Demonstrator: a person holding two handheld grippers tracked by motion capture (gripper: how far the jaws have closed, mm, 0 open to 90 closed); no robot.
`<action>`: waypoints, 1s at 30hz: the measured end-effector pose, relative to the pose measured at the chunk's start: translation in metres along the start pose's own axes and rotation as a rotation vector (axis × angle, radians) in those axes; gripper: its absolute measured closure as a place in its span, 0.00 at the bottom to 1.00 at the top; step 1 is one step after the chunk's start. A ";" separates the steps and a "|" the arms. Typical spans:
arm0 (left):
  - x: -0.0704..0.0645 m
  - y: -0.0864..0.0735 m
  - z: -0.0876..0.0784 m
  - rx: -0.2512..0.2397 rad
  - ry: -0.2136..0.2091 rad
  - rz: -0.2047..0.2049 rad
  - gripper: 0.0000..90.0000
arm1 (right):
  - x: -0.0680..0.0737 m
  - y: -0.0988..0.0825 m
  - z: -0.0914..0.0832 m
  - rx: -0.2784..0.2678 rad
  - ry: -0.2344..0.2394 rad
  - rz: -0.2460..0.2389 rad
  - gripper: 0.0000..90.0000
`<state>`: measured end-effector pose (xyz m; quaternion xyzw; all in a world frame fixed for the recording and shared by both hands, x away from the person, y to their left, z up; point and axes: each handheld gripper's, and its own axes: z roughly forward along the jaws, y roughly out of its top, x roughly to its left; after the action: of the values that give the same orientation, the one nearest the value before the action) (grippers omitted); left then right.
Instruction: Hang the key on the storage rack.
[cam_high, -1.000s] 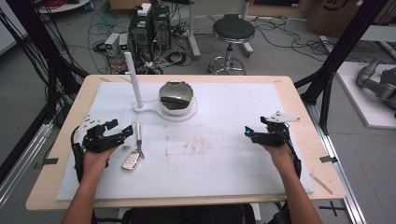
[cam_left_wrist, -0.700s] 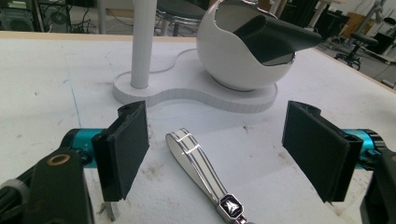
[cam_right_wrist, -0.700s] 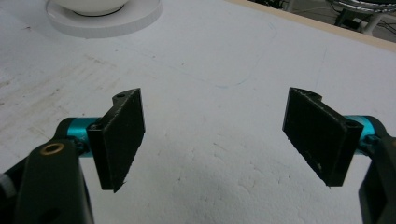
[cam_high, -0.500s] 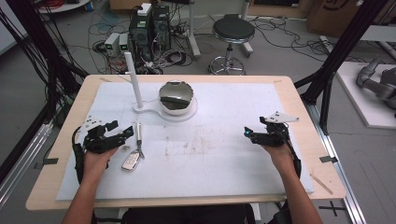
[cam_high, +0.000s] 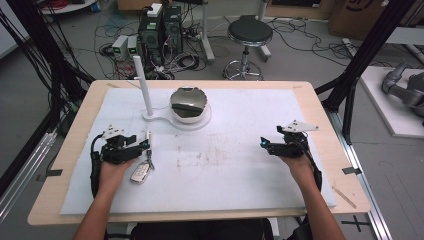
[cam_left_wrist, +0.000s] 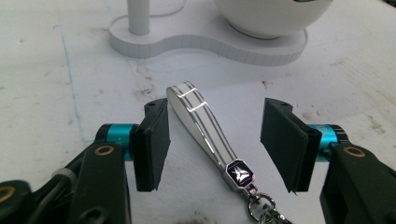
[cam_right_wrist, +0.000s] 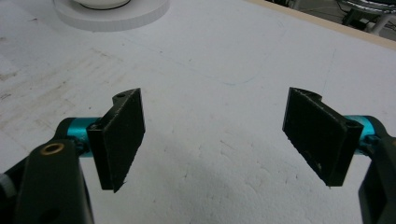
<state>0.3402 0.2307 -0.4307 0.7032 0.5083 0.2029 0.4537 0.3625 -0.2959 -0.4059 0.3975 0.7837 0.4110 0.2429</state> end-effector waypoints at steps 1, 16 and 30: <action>-0.002 0.001 0.003 0.008 0.006 0.003 0.47 | 0.000 0.000 0.000 0.000 -0.002 0.000 0.24; -0.015 0.000 0.026 0.138 0.106 0.054 0.47 | 0.001 -0.002 -0.002 0.004 0.003 0.003 0.24; -0.026 -0.003 0.031 0.180 0.144 0.128 0.75 | 0.001 -0.002 -0.002 0.008 0.004 -0.001 0.24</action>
<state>0.3517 0.1945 -0.4441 0.7556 0.5098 0.2352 0.3373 0.3597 -0.2972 -0.4063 0.3975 0.7859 0.4084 0.2399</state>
